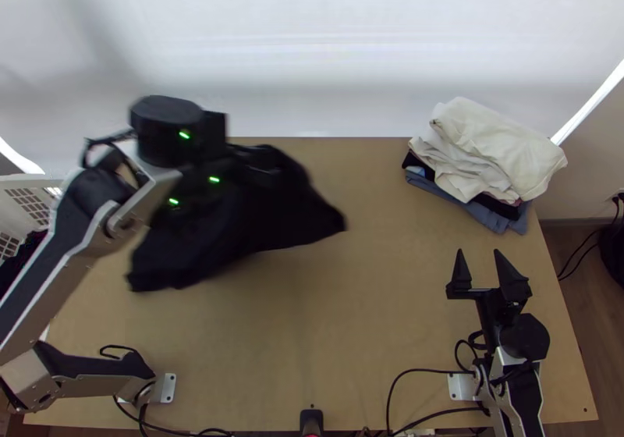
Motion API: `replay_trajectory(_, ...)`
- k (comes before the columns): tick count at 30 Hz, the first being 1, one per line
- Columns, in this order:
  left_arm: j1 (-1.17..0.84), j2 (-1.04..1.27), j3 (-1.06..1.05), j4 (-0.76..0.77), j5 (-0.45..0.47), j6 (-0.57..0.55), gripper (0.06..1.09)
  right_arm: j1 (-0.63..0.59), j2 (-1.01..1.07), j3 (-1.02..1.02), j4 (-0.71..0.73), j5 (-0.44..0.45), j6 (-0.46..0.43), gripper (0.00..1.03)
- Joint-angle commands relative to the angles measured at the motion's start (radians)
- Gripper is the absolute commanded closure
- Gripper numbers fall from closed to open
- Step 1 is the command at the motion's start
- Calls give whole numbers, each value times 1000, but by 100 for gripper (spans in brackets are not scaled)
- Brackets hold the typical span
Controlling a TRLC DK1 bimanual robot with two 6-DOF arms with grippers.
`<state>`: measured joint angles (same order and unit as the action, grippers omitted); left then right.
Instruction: Fold the t-shirt
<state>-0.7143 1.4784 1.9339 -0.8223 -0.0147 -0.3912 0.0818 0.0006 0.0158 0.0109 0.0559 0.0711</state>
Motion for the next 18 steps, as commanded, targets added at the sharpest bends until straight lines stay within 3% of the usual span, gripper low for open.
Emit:
replay_trajectory(1, -96, 29, 10, 155, -10, -58, 105, -7, -2, -8, -12, 9, 1, 4)
replay_trajectory(8, -301, 168, 204, 362, -53, -132, 105, -7, -2, -8, -12, 9, 1, 4)
replay_trajectory(18, -456, 238, 339, 618, -195, -159, 105, -7, -2, -8, -12, 9, 1, 4)
